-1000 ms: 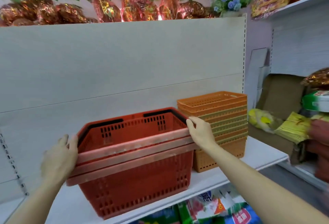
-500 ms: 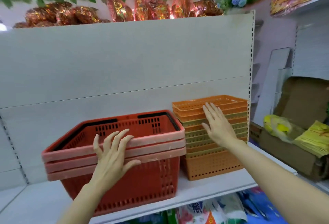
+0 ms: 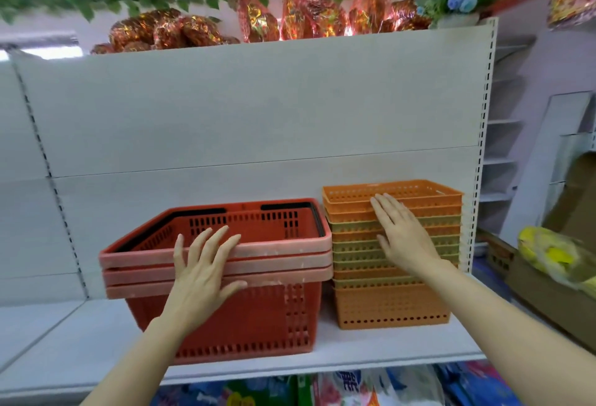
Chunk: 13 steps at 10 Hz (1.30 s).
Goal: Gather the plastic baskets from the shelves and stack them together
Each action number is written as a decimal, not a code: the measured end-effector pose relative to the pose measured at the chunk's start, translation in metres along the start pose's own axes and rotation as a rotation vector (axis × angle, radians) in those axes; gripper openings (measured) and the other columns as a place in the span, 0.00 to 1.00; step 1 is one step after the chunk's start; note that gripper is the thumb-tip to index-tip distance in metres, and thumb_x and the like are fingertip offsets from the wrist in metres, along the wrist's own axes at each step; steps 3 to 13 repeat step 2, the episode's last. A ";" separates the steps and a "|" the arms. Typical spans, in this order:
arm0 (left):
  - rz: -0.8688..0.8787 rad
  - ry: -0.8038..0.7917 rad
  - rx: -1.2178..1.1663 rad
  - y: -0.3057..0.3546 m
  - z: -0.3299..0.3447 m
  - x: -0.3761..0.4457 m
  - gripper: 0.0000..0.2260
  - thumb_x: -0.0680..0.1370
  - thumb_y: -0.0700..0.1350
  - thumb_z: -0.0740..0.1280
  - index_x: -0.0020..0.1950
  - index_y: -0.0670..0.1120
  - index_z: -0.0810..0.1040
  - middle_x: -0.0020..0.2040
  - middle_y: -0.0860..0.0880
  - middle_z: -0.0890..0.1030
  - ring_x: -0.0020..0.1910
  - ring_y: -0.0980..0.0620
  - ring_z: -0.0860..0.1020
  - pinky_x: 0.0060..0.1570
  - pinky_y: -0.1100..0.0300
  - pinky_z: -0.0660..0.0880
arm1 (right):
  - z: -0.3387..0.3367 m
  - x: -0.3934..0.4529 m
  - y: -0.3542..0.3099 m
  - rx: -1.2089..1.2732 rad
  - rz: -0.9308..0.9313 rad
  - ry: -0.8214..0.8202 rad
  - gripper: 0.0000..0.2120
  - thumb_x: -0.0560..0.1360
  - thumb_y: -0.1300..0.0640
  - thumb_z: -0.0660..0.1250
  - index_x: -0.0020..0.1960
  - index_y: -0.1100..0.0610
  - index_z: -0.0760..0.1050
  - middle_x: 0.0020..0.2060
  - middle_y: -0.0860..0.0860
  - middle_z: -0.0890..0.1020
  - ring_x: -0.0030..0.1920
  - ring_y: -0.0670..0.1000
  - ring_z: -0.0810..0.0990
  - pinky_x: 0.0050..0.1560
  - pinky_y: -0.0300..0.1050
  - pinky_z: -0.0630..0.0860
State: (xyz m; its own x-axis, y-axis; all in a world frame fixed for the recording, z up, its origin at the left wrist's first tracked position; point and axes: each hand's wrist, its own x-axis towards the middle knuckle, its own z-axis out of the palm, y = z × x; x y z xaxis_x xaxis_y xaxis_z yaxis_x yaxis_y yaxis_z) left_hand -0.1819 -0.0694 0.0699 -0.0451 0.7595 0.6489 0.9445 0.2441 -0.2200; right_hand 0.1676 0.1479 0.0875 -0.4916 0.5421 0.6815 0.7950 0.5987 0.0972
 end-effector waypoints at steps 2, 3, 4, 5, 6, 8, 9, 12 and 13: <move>-0.119 0.341 -0.100 0.003 0.011 -0.109 0.26 0.80 0.55 0.57 0.76 0.44 0.66 0.78 0.46 0.65 0.66 0.43 0.75 0.69 0.45 0.63 | -0.070 -0.001 -0.009 0.399 0.170 0.383 0.20 0.77 0.59 0.67 0.68 0.60 0.72 0.62 0.53 0.79 0.64 0.53 0.76 0.67 0.43 0.66; -0.119 0.341 -0.100 0.003 0.011 -0.109 0.26 0.80 0.55 0.57 0.76 0.44 0.66 0.78 0.46 0.65 0.66 0.43 0.75 0.69 0.45 0.63 | -0.070 -0.001 -0.009 0.399 0.170 0.383 0.20 0.77 0.59 0.67 0.68 0.60 0.72 0.62 0.53 0.79 0.64 0.53 0.76 0.67 0.43 0.66; -0.119 0.341 -0.100 0.003 0.011 -0.109 0.26 0.80 0.55 0.57 0.76 0.44 0.66 0.78 0.46 0.65 0.66 0.43 0.75 0.69 0.45 0.63 | -0.070 -0.001 -0.009 0.399 0.170 0.383 0.20 0.77 0.59 0.67 0.68 0.60 0.72 0.62 0.53 0.79 0.64 0.53 0.76 0.67 0.43 0.66; -0.119 0.341 -0.100 0.003 0.011 -0.109 0.26 0.80 0.55 0.57 0.76 0.44 0.66 0.78 0.46 0.65 0.66 0.43 0.75 0.69 0.45 0.63 | -0.070 -0.001 -0.009 0.399 0.170 0.383 0.20 0.77 0.59 0.67 0.68 0.60 0.72 0.62 0.53 0.79 0.64 0.53 0.76 0.67 0.43 0.66; -0.119 0.341 -0.100 0.003 0.011 -0.109 0.26 0.80 0.55 0.57 0.76 0.44 0.66 0.78 0.46 0.65 0.66 0.43 0.75 0.69 0.45 0.63 | -0.070 -0.001 -0.009 0.399 0.170 0.383 0.20 0.77 0.59 0.67 0.68 0.60 0.72 0.62 0.53 0.79 0.64 0.53 0.76 0.67 0.43 0.66; -0.119 0.341 -0.100 0.003 0.011 -0.109 0.26 0.80 0.55 0.57 0.76 0.44 0.66 0.78 0.46 0.65 0.66 0.43 0.75 0.69 0.45 0.63 | -0.070 -0.001 -0.009 0.399 0.170 0.383 0.20 0.77 0.59 0.67 0.68 0.60 0.72 0.62 0.53 0.79 0.64 0.53 0.76 0.67 0.43 0.66; -0.119 0.341 -0.100 0.003 0.011 -0.109 0.26 0.80 0.55 0.57 0.76 0.44 0.66 0.78 0.46 0.65 0.66 0.43 0.75 0.69 0.45 0.63 | -0.070 -0.001 -0.009 0.399 0.170 0.383 0.20 0.77 0.59 0.67 0.68 0.60 0.72 0.62 0.53 0.79 0.64 0.53 0.76 0.67 0.43 0.66; -0.119 0.341 -0.100 0.003 0.011 -0.109 0.26 0.80 0.55 0.57 0.76 0.44 0.66 0.78 0.46 0.65 0.66 0.43 0.75 0.69 0.45 0.63 | -0.070 -0.001 -0.009 0.399 0.170 0.383 0.20 0.77 0.59 0.67 0.68 0.60 0.72 0.62 0.53 0.79 0.64 0.53 0.76 0.67 0.43 0.66; -0.119 0.341 -0.100 0.003 0.011 -0.109 0.26 0.80 0.55 0.57 0.76 0.44 0.66 0.78 0.46 0.65 0.66 0.43 0.75 0.69 0.45 0.63 | -0.070 -0.001 -0.009 0.399 0.170 0.383 0.20 0.77 0.59 0.67 0.68 0.60 0.72 0.62 0.53 0.79 0.64 0.53 0.76 0.67 0.43 0.66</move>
